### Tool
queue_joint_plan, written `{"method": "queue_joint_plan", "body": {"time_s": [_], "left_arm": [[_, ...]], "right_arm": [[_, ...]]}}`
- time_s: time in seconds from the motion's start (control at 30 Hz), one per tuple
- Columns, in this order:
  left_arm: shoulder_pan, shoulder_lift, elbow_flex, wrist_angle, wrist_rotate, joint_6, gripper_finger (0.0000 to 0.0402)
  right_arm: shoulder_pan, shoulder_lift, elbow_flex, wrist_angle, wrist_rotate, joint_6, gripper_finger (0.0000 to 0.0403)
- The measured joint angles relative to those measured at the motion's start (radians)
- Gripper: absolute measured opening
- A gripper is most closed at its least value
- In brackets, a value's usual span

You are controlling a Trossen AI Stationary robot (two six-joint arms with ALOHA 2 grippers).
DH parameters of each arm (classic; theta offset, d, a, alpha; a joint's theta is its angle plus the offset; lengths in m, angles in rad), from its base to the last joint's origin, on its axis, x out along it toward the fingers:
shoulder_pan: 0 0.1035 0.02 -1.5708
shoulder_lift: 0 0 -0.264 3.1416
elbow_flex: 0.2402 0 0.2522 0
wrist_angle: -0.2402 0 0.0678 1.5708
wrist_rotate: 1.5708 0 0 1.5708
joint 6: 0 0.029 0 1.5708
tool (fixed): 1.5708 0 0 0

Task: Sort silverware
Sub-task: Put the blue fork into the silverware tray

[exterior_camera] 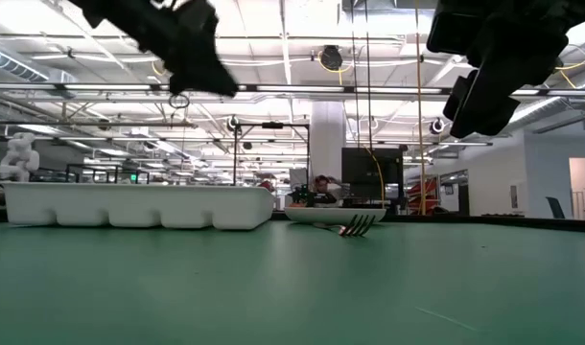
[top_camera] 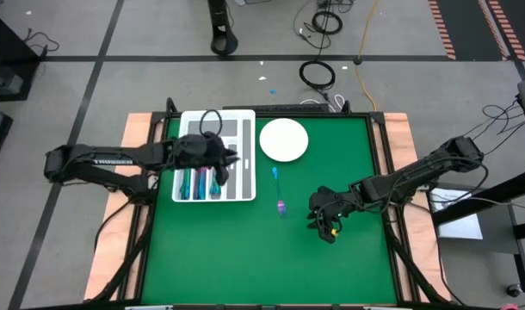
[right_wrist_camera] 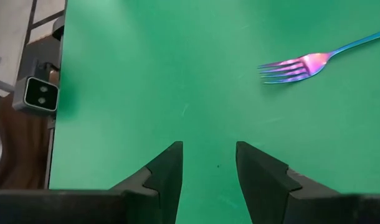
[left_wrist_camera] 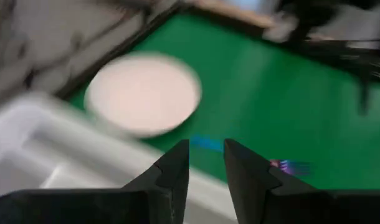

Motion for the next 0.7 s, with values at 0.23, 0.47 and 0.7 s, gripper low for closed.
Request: {"method": "queue_joint_plan", "body": {"time_s": [0.23, 0.47, 0.7], "left_arm": [[-0.11, 0.11, 0.027, 0.206, 0.094, 0.258, 0.0101], [-0.155, 0.333, 0.254, 0.025, 0.098, 0.436, 0.0101], [-0.155, 0.55, 0.516, -0.158, 0.088, 0.751, 0.0101]], "right_arm": [[0.0, 0.0, 0.0, 0.0, 0.003, 0.005, 0.0137], [0.0, 0.0, 0.0, 0.0, 0.004, 0.006, 0.0137], [0.0, 0.0, 0.0, 0.0, 0.018, -0.039, 0.0137]]}}
